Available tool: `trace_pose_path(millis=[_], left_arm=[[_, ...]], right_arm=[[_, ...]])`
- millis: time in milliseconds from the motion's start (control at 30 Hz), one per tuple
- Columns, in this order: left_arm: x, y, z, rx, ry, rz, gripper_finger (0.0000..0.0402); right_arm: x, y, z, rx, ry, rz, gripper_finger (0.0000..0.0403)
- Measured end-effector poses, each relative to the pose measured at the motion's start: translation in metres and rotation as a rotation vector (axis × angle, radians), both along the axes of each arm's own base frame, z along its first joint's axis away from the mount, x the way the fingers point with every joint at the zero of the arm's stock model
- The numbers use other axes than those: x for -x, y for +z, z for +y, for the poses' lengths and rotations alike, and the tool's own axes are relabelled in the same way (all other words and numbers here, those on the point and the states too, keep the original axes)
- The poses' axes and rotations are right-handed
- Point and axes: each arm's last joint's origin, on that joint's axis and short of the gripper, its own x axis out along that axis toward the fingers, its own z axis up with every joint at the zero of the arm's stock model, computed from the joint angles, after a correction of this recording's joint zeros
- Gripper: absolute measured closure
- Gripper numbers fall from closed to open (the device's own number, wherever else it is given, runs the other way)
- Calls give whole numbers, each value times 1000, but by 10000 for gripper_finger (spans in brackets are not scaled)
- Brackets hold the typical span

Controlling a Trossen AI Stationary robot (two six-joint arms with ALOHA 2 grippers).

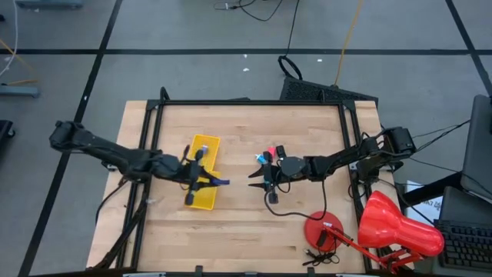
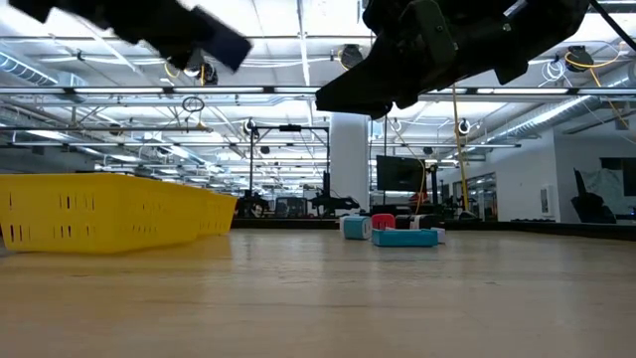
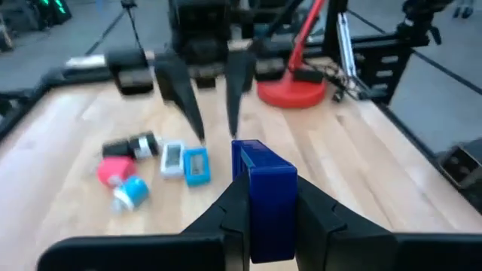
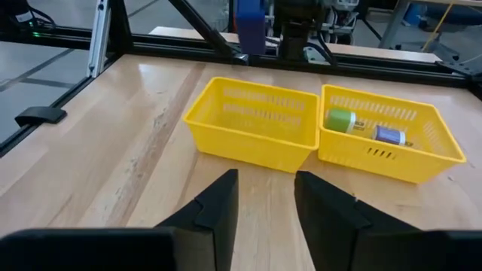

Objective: Pick & Place Office items
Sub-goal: Put the blue timer into the bottom yellow basket

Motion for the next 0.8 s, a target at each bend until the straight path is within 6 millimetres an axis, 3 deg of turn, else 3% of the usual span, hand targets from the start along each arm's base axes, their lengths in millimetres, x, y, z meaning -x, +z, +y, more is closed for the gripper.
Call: trace_pose_path(millis=[300, 467, 800], left_arm=[[40, -48, 1, 81, 177, 49, 346], [54, -78, 4, 168, 339, 232, 343], [62, -89, 1, 260, 416, 343, 343]], right_arm=[[0, 0, 0, 1, -1, 4, 286], [0, -1, 0, 2, -3, 5, 287], [0, -1, 0, 3, -3, 7, 289]])
